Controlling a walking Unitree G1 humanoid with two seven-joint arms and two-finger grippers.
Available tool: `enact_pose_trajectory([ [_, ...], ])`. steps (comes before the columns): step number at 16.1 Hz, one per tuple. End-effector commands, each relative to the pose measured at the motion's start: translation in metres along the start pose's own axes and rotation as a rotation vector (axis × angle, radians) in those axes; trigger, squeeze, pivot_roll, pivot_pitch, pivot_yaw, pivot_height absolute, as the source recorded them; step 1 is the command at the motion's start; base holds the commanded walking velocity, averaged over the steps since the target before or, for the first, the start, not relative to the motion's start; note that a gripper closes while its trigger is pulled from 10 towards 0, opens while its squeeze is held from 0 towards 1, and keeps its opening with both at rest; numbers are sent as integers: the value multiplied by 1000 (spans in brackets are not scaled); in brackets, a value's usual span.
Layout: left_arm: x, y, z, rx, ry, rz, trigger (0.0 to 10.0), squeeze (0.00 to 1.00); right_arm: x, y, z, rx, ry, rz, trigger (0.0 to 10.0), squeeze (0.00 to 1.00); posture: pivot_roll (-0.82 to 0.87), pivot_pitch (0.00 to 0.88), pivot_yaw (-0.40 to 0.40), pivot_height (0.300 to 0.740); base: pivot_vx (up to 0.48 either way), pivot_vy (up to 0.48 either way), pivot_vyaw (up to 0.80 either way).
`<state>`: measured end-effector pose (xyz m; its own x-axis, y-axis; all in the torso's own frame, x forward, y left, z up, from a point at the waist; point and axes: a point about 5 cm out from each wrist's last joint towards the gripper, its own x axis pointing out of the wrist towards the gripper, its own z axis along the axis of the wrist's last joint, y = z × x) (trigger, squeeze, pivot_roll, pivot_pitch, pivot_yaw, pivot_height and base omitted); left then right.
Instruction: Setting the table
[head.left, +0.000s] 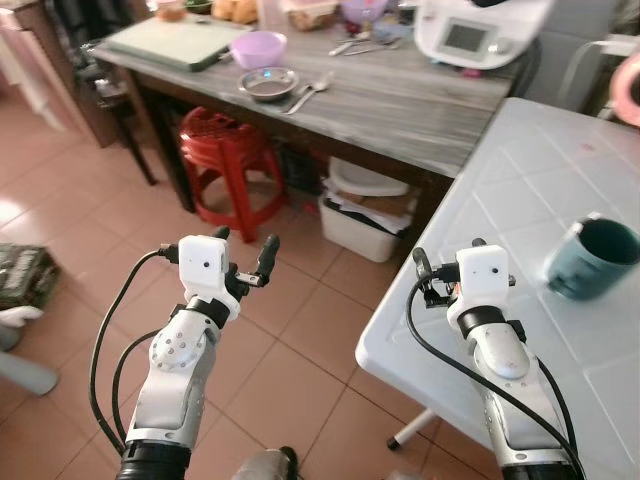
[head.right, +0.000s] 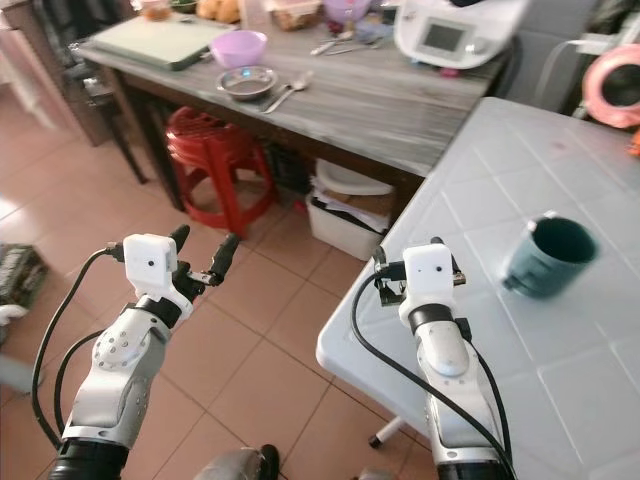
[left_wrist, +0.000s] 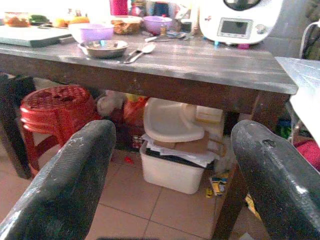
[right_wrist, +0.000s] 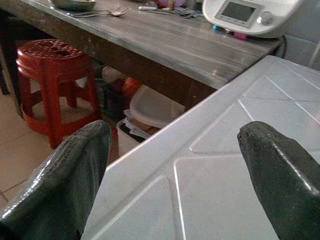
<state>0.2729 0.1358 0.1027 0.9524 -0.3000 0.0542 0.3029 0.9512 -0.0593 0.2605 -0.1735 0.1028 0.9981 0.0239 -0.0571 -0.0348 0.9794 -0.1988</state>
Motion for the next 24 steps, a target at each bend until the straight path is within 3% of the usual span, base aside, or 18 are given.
enact_pose_trajectory([
  [1, -12, -1, 2, 14, 27, -30, 10000, 0, 12, 4, 7, 57, 1, -98, 10000, 0, 7, 10, 51, 740, 0, 0, -550],
  [3, -12, -1, 3, 11, 29, -33, 10000, 0, 14, 4, 7, 73, 3, -112, 10000, 0, 4, 6, 47, 740, 0, 0, -800],
  [15, -9, -5, 2, -3, 29, -25, 10000, 0, 19, 8, 12, 78, -5, -97, 10000, 0, -8, 0, 30, 740, 0, 0, 0],
  [21, -7, -3, 2, -6, 37, -11, 10000, 0, 3, 19, 11, 135, -4, -22, 10000, 0, -17, 0, 37, 740, 0, 0, -800],
  [24, -4, -3, 2, -10, 35, -17, 10000, 0, -3, 20, 8, 115, -1, -10, 10000, 0, -24, 0, 40, 740, 0, 0, -800],
])
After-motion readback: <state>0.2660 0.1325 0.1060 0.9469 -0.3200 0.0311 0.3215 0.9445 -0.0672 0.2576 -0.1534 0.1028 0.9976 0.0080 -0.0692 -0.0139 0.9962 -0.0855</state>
